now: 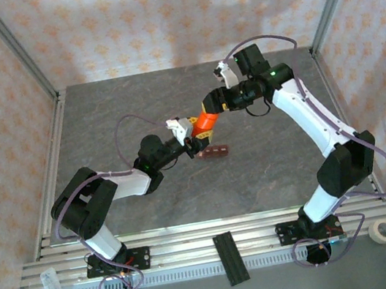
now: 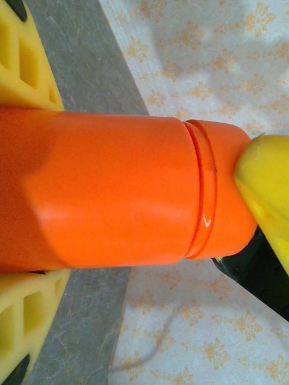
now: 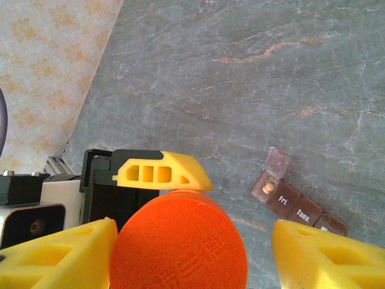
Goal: Sort the pills into containers
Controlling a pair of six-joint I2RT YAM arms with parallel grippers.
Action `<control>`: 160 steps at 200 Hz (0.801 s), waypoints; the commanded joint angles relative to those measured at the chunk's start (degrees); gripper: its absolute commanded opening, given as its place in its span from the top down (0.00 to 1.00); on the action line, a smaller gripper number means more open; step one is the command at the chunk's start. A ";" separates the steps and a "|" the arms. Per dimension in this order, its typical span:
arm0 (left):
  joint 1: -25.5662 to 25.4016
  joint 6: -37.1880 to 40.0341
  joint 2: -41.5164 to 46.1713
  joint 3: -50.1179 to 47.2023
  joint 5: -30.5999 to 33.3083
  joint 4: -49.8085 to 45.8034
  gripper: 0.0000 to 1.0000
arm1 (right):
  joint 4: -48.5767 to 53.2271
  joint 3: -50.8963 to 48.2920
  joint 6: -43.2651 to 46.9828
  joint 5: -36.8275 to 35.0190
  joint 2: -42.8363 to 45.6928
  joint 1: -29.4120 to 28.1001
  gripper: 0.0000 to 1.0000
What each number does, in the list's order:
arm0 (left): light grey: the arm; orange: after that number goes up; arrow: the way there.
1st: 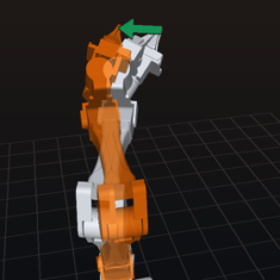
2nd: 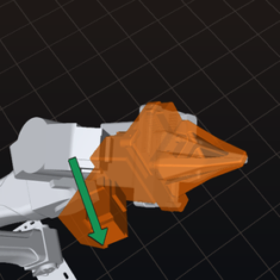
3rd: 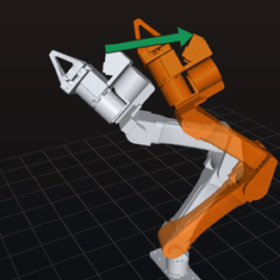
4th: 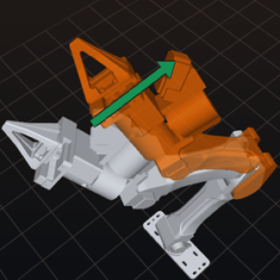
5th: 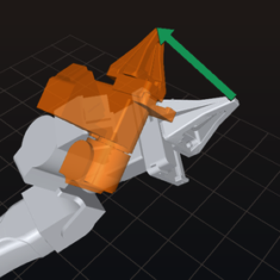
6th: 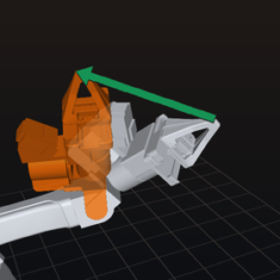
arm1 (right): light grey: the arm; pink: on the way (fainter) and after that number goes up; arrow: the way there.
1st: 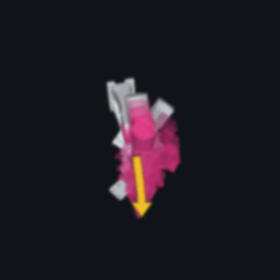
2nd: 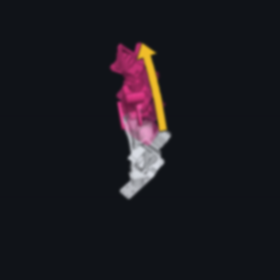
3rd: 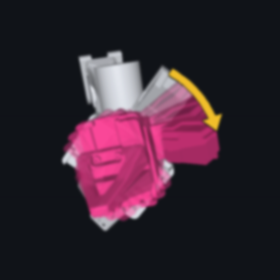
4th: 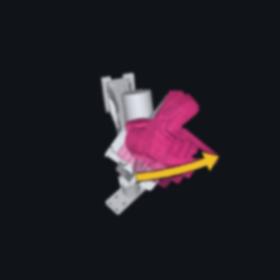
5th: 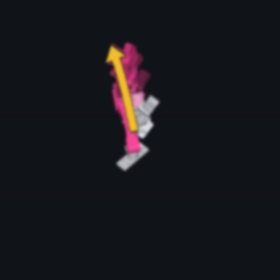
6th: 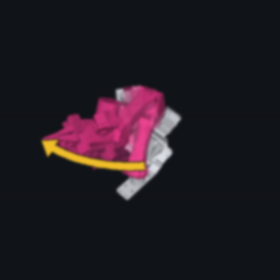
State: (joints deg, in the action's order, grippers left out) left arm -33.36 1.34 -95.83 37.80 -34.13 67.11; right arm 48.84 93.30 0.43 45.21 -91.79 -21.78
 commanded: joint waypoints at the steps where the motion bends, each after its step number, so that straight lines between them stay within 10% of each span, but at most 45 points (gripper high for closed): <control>1: 0.22 -0.24 1.71 1.39 -1.11 3.46 1.00 | 0.66 -0.81 1.12 0.62 -0.09 -0.41 0.38; 160: 0.14 0.65 2.01 1.20 1.87 3.75 1.00 | -13.85 -13.43 -17.52 -2.67 4.40 -2.17 0.57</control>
State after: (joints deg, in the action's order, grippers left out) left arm -33.10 1.39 -95.83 37.76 -33.85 63.09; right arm 37.19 83.13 -10.28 45.08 -88.79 -22.00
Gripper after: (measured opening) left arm 0.506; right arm 0.436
